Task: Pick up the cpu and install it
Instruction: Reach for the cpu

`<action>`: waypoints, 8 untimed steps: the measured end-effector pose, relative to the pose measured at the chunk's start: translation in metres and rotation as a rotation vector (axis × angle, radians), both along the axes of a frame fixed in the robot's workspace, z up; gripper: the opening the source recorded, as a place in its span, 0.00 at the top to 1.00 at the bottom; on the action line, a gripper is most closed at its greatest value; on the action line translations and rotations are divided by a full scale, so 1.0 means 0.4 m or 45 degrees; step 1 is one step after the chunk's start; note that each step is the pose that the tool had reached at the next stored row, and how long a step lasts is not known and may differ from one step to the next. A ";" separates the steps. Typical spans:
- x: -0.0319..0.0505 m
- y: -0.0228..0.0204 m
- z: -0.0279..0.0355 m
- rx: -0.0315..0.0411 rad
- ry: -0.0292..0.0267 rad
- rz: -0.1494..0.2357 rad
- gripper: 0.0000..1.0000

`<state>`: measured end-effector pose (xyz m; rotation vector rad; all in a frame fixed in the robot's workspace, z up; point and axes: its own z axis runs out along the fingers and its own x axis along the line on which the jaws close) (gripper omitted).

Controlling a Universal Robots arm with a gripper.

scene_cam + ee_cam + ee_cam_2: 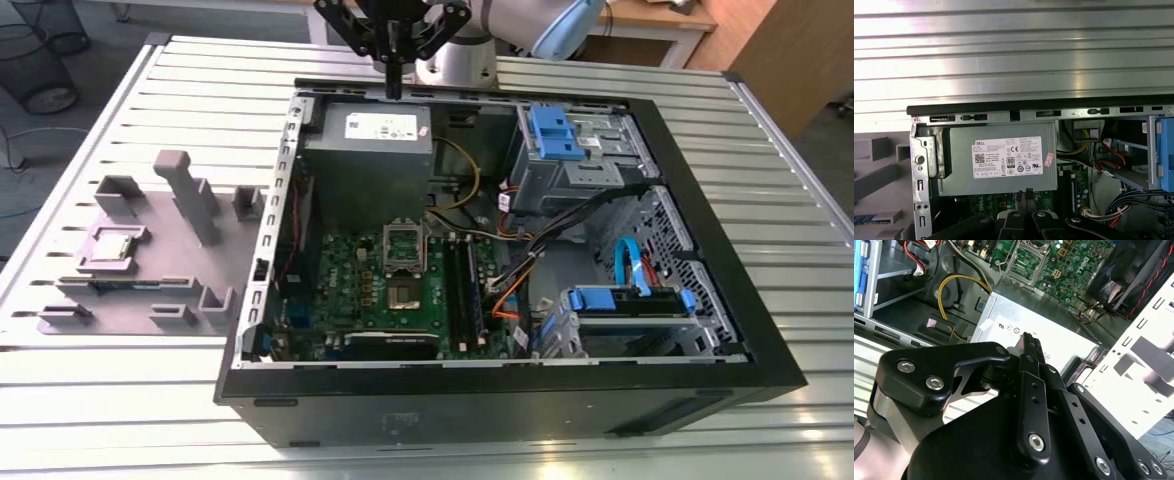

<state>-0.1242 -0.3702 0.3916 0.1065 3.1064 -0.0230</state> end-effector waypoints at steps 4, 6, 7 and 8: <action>-0.014 0.000 0.000 -0.0001 0.0000 0.000 0.89; -0.023 0.000 0.000 0.0000 -0.0002 0.000 0.89; -0.027 0.000 0.000 -0.0001 -0.0004 0.000 0.89; -0.033 0.000 0.000 -0.0001 -0.0007 0.000 0.89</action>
